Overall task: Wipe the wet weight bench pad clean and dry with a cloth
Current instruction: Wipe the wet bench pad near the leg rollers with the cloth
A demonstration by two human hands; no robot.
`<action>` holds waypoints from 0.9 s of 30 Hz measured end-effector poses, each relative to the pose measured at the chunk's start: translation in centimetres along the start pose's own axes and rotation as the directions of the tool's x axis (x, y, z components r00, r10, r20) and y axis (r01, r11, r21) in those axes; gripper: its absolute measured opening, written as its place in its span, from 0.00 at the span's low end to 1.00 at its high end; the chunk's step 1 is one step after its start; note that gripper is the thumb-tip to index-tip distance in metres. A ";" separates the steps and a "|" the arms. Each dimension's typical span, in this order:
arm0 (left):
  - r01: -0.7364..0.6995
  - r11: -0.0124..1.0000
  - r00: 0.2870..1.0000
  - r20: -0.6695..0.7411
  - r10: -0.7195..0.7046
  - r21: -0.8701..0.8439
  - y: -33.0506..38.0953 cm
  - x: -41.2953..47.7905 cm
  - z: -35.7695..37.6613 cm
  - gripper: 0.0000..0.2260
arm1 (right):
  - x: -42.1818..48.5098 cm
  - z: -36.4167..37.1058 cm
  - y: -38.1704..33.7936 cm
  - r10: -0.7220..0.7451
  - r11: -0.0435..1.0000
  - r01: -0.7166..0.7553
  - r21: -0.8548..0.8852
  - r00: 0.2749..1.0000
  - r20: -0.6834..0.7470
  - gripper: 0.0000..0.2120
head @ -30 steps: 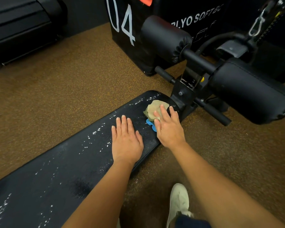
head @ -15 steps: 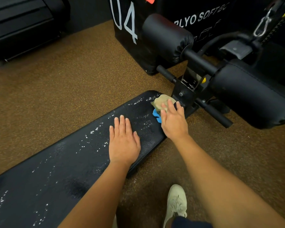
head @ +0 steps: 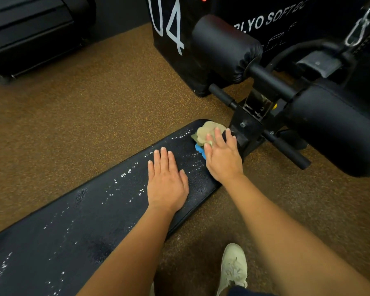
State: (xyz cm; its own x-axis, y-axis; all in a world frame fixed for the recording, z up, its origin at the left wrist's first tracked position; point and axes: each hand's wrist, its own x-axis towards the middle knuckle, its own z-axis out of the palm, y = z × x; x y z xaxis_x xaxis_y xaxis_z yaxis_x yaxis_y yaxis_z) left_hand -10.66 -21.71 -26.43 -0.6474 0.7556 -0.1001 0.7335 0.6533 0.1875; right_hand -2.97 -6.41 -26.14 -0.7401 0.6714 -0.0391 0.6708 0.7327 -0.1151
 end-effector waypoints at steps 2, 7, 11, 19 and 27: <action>0.003 1.000 1.000 -0.015 -0.003 0.004 0.0 0.0 0.1 0.33 | -1.1 0.1 1.2 -0.061 0.998 0.061 0.015 0.998 -0.021 0.29; 0.004 1.000 0.999 -0.035 -0.004 0.005 0.0 -0.1 0.4 0.32 | 0.6 -0.3 1.6 0.103 0.994 -0.100 0.052 0.993 -0.052 0.32; 0.005 1.000 0.999 -0.053 -0.005 0.001 0.1 0.0 0.5 0.31 | 0.9 0.0 -0.5 0.069 0.998 -0.068 0.017 0.997 -0.030 0.31; 0.006 1.000 0.999 -0.049 -0.007 -0.004 0.1 -0.1 0.4 0.31 | 2.6 -0.7 1.2 0.094 0.994 -0.093 0.065 0.995 -0.022 0.31; 0.008 1.000 1.000 -0.030 -0.009 -0.010 -0.1 -0.3 0.1 0.31 | 2.1 -0.6 1.6 -0.051 0.994 0.057 0.090 0.996 -0.071 0.28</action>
State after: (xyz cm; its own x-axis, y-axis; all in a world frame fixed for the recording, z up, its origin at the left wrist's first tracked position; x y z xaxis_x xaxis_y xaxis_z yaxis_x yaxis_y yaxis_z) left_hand -10.50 -21.95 -26.48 -0.6598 0.7480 -0.0721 0.7259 0.6592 0.1964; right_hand -3.42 -3.72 -25.85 -0.7679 0.6395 0.0374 0.6204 0.7569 -0.2057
